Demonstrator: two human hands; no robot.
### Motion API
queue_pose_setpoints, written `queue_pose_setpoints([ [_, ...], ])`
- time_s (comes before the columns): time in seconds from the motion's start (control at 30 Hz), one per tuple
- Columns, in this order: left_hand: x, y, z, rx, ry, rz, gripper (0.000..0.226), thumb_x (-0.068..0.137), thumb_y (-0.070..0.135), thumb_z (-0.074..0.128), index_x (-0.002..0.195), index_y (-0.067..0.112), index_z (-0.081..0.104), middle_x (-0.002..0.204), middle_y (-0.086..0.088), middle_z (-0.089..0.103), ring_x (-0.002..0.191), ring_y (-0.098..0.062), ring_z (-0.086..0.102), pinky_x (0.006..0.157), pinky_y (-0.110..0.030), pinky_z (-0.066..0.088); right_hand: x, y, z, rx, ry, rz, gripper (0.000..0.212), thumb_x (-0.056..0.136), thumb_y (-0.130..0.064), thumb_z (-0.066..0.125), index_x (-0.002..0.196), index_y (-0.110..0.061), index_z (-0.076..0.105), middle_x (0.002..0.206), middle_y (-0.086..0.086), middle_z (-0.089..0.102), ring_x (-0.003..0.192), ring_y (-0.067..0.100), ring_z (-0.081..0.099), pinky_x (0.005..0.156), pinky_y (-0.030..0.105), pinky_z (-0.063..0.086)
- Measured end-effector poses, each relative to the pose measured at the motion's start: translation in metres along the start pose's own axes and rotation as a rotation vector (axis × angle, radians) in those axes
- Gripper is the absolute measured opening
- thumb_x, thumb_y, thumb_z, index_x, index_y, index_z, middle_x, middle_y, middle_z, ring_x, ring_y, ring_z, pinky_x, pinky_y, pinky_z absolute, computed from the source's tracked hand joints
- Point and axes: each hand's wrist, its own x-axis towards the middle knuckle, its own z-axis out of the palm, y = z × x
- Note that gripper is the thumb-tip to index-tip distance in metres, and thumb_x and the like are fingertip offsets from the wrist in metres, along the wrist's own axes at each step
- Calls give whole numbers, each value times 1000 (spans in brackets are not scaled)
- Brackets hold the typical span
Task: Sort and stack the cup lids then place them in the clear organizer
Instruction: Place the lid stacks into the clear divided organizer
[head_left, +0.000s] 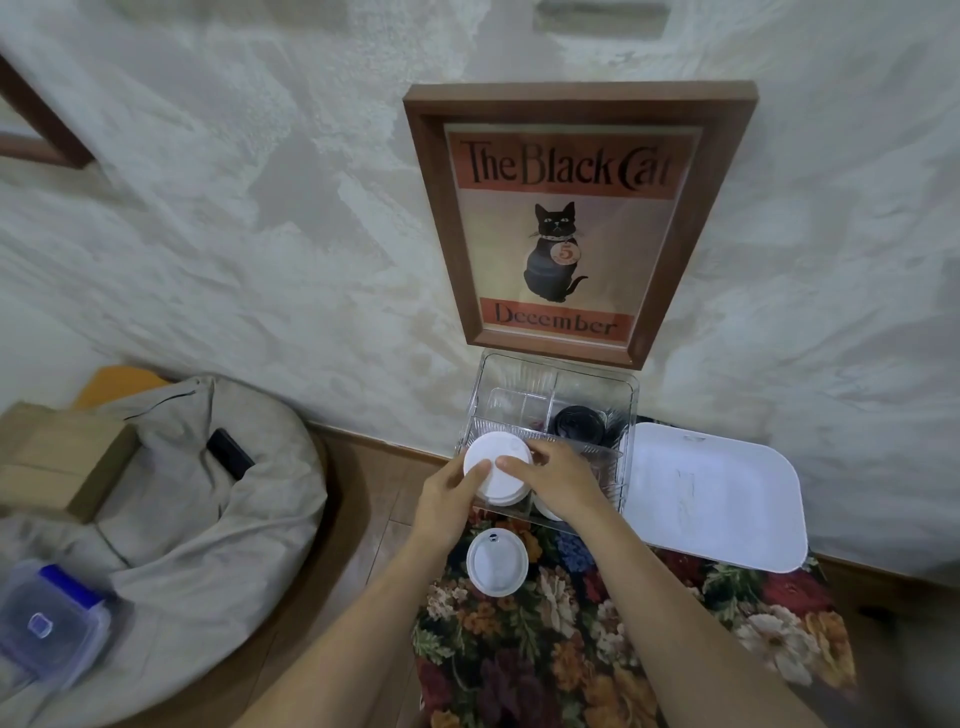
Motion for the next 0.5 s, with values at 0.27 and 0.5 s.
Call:
queue_pose_setpoints([
  [0.27,-4,1,1,347,40,183,67,91,66,57,152,40,48,116,11,71,107,-11,68,94,-34,58,-6,2,4,-3,59,-26,51,95,-50,69,139,-27,61,136,-5,65,118,16,61,98,33,49],
  [0.5,0,7,2,451,17,225,62,100,56,53,158,39,40,131,6,68,113,-15,65,101,-46,55,-13,3,4,23,57,-19,56,102,-44,59,154,-29,44,154,-4,51,136,20,52,112,41,46],
])
